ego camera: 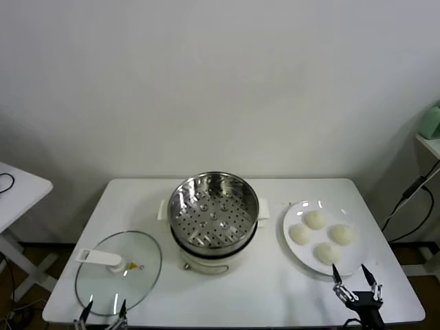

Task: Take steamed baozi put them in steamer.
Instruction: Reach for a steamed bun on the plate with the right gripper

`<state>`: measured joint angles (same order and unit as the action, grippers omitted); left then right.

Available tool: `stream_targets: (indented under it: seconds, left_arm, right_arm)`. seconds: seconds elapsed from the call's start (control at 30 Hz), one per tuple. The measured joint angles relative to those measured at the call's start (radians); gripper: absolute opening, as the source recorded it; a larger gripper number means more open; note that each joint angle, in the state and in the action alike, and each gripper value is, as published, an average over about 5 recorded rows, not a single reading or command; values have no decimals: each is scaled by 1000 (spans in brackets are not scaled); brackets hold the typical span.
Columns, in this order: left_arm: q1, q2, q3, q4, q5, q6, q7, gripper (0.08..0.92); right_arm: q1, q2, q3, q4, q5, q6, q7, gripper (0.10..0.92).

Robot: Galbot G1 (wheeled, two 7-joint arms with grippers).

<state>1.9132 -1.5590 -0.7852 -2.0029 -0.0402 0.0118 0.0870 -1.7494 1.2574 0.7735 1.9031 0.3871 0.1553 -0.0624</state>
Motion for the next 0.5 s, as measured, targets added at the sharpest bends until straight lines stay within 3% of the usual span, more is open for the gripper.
stream_targets:
  seconds: [0.23, 0.5]
  left_arm:
    - [-1, 5, 10, -4, 3, 2, -1, 823]
    - [-6, 11, 20, -6, 5, 0, -1, 823]
  right_arm:
    - [66, -77, 19, 41, -26, -154, 29, 823]
    - [173, -267, -6, 48, -81, -364, -18, 823]
